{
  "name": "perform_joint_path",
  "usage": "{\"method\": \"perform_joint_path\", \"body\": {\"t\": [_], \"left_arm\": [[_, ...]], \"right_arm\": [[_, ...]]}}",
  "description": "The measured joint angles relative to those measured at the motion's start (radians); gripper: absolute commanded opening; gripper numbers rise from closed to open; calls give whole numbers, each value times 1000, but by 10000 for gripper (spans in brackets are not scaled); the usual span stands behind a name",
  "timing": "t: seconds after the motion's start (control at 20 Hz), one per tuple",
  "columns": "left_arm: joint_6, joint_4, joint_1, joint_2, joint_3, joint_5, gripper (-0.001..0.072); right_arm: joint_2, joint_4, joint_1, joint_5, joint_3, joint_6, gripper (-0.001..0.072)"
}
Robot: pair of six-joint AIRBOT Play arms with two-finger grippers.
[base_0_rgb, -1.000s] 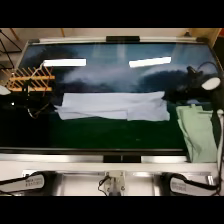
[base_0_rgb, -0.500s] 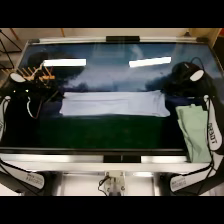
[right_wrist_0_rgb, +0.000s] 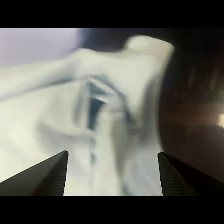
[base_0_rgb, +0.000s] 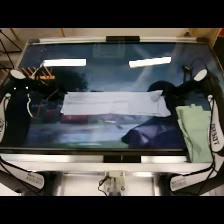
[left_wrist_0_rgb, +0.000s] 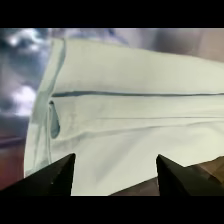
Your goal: Fold the shirts.
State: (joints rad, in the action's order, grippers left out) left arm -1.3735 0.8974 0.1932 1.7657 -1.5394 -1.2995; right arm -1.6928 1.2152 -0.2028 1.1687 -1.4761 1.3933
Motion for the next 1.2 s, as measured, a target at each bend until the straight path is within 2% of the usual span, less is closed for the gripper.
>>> {"method": "perform_joint_path", "body": {"t": [0.3,0.5,0.55,0.6,0.65,0.7,0.75,0.8,0.85,1.0,1.1,1.2], "left_arm": [[0,0,-11,-94,-24,-66,604],[0,-1,-57,-138,-27,-81,603],[-1,-1,-74,-144,-27,-81,603],[-1,-1,-91,-149,-27,-83,603],[-1,-1,-109,-153,-27,-85,603],[-1,-1,-127,-154,-27,-85,597],[-1,-1,-145,-156,-27,-85,482],[-1,-1,-161,-158,-27,-84,249],[2,-1,-180,-158,-27,-80,123],[21,-5,-247,-145,-23,-56,95],[26,-26,-312,-116,-17,-21,40],[30,-66,-394,-71,-14,10,39]], "right_arm": [[-71,21,10,79,0,-60,681],[-129,-59,24,72,-2,-63,676],[-140,-74,28,71,-5,-62,633],[-152,-97,34,70,-5,-62,459],[-165,-115,41,67,-3,-58,161],[-174,-119,44,71,-2,-51,74],[-176,-130,48,76,-2,-47,70],[-172,-137,51,79,0,-47,69],[-162,-144,50,85,2,-48,69],[-72,-171,48,109,0,-55,70],[10,-183,49,160,0,-51,70],[101,-194,48,206,-2,-35,69]]}}
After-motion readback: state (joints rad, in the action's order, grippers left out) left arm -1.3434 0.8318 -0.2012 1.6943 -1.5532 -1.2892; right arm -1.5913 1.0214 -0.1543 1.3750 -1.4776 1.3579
